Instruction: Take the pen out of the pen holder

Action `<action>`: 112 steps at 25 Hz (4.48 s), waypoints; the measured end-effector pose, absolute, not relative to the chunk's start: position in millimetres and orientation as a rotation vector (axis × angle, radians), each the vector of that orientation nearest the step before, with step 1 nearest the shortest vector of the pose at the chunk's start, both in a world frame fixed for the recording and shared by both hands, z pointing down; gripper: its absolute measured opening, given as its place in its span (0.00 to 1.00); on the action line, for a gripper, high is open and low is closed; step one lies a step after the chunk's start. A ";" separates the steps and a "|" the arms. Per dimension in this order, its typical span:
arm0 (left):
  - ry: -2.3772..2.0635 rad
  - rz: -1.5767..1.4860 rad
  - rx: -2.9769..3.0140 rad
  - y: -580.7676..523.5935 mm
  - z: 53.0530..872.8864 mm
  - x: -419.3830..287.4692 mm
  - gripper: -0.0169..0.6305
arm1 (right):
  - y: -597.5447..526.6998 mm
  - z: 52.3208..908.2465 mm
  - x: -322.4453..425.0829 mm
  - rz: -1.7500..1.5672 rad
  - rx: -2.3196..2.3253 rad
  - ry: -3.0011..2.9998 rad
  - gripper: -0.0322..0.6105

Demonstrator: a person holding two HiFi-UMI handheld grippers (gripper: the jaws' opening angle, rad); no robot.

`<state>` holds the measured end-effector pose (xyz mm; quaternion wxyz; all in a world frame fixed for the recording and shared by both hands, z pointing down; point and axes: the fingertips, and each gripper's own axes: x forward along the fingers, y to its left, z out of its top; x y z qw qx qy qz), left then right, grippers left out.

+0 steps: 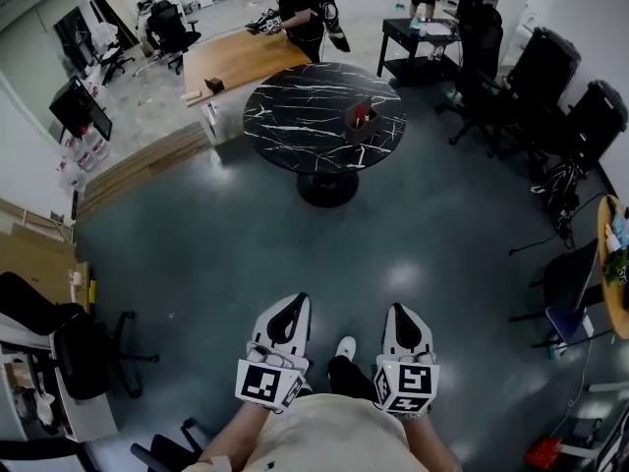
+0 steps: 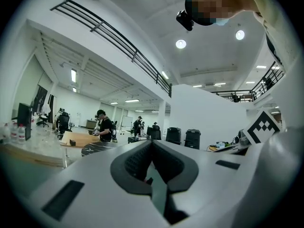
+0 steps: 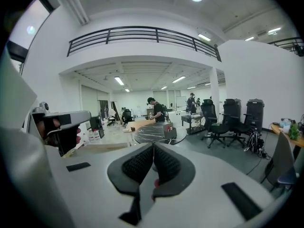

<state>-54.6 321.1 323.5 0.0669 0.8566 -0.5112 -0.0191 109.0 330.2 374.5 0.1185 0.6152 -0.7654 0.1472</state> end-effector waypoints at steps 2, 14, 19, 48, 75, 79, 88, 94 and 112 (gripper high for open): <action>-1.562 -0.058 2.579 302.2 319.8 -40.8 0.04 | 307.4 369.4 118.6 0.426 1.774 -2.272 0.08; -1.550 -0.037 2.559 238.8 325.5 -0.6 0.04 | 233.6 364.0 168.0 0.399 1.799 -2.253 0.08; -1.535 -0.043 2.572 203.4 327.3 -2.7 0.04 | 205.7 365.3 163.1 0.385 1.807 -2.232 0.08; -1.237 -0.188 2.692 -106.1 320.5 -65.1 0.04 | -64.8 364.7 81.4 0.427 1.992 -2.028 0.08; -1.425 -0.006 2.556 -308.8 374.8 -24.5 0.04 | -311.1 440.0 129.1 0.555 1.740 -2.103 0.08; -1.439 0.016 2.514 -336.8 384.9 -11.2 0.04 | -344.8 462.6 134.5 0.579 1.664 -2.083 0.08; -1.515 0.107 2.424 -387.1 409.0 -2.0 0.04 | -400.2 530.3 130.1 0.707 1.439 -2.053 0.08; -1.539 0.178 2.383 -413.4 427.8 -5.7 0.04 | -422.1 585.9 121.9 0.810 1.287 -1.958 0.14; -1.630 0.245 2.310 -442.9 451.8 -28.0 0.04 | -458.6 652.1 121.6 0.784 1.254 -1.786 0.22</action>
